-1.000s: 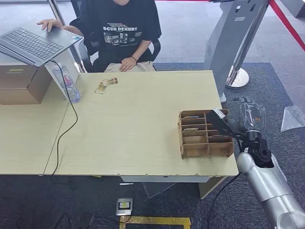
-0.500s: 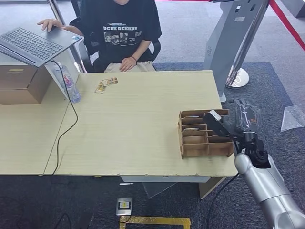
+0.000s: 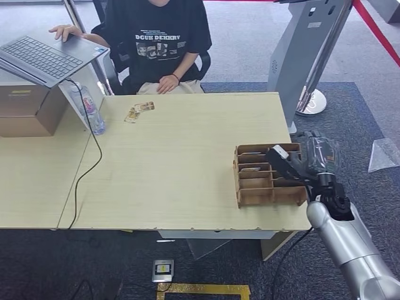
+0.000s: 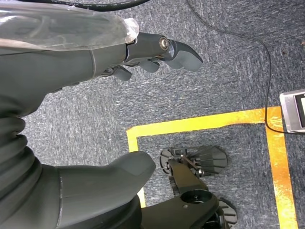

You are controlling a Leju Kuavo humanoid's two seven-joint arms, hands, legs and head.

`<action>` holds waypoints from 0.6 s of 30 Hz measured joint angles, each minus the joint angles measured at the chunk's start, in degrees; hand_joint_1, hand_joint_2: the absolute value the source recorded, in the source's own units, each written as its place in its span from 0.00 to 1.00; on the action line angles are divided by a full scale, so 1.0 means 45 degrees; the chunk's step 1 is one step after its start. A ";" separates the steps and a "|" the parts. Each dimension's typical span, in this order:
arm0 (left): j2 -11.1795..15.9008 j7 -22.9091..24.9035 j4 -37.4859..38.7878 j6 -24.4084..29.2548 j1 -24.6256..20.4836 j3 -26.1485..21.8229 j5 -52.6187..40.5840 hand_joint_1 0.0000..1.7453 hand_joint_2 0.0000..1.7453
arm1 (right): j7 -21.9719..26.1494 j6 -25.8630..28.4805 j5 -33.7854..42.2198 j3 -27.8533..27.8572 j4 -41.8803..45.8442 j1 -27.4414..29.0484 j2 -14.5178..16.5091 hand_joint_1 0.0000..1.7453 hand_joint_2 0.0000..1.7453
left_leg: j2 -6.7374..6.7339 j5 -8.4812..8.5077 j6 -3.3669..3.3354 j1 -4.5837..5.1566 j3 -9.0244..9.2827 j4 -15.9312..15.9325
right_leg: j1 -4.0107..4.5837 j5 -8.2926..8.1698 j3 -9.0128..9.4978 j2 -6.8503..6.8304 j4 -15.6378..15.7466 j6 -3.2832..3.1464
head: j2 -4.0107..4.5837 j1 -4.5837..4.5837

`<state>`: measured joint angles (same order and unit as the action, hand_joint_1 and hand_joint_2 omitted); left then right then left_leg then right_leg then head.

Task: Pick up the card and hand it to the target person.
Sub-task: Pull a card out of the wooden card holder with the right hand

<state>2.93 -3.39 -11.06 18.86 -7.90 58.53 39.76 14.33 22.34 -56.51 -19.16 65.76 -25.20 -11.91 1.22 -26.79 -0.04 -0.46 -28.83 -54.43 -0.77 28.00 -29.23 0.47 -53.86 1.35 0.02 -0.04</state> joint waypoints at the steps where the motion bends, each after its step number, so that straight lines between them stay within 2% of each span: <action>1: 0.0000 0.0000 0.0000 0.0000 0.0000 0.0000 0.0000 0.00 1.00 | 0.0002 -0.0013 -0.0006 -0.0015 -0.0011 -0.0002 0.0000 0.43 1.00 | 0.0000 0.0000 0.0000 0.0000 0.0000 0.0000 | 0.0000 0.0000 0.0000 0.0000 0.0000 0.0000 | 0.0000 0.0000; 18: -0.0006 0.0000 0.0000 0.0038 0.0008 0.0000 0.0068 0.00 1.00 | -0.0182 -0.0102 -0.0566 -0.0307 -0.0458 -0.0217 0.0004 0.46 1.00 | 0.0000 0.0000 0.0000 0.0000 -0.0001 0.0000 | 0.0000 0.0000 0.0000 0.0000 -0.0001 0.0000 | 0.0000 0.0000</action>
<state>2.90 -3.39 -11.06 19.03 -7.86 58.53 40.06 13.51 21.88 -59.06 -20.55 63.70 -26.17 -11.90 1.22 -26.79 -0.04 -0.46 -28.83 -54.43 -0.77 27.99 -29.24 0.46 -53.86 1.35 0.02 -0.04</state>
